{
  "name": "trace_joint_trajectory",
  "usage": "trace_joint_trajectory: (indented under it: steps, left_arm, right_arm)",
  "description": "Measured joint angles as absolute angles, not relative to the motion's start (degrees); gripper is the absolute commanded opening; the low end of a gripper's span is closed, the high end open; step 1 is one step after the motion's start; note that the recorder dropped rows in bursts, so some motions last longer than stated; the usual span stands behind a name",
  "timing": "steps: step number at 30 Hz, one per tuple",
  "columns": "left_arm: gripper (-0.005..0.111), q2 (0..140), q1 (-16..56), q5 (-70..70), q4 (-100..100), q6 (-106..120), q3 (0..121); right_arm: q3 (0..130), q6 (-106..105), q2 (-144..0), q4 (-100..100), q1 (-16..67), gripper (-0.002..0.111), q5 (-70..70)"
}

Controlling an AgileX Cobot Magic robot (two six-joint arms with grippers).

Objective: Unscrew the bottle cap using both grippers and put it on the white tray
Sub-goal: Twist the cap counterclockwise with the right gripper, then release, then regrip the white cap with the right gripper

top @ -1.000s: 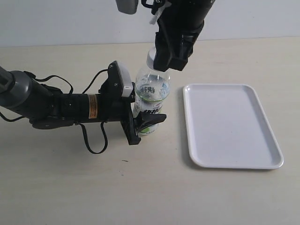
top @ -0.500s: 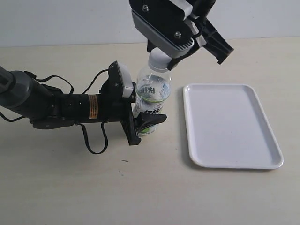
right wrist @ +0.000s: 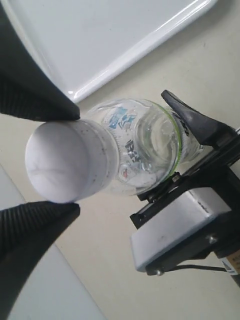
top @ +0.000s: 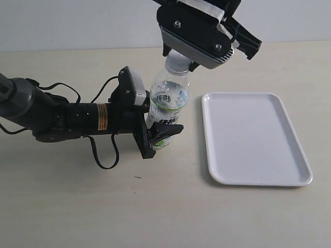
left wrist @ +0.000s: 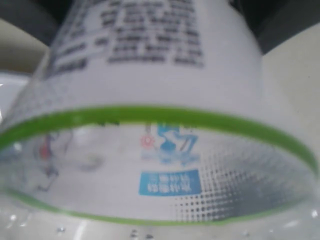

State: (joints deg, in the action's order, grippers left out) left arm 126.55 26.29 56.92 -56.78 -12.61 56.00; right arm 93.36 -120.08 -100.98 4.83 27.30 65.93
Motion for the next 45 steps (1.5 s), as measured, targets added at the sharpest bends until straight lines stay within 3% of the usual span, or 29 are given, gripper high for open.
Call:
trace_joint_trajectory:
  steps: [5,13,27,45]
  left_arm:
    - [0.001,126.55,26.29,56.92,-56.77,-12.61,56.0]
    - [0.001,126.55,26.29,56.81,-55.85,-12.61,56.0]
    - [0.001,126.55,26.29,56.81,-55.85,-12.61,56.0]
    - [0.001,126.55,26.29,56.59,-55.63,-13.88,56.0]
  right_arm:
    - [93.36,-115.59,-100.98,4.59,27.3,0.072,64.81]
    - [93.36,-92.86,-100.98,4.59,27.3,0.072,64.54]
    - [93.36,-14.35,-100.98,4.37,27.3,0.072,66.18]
    - [93.36,0.0,-100.98,6.59,27.3,0.064,67.09]
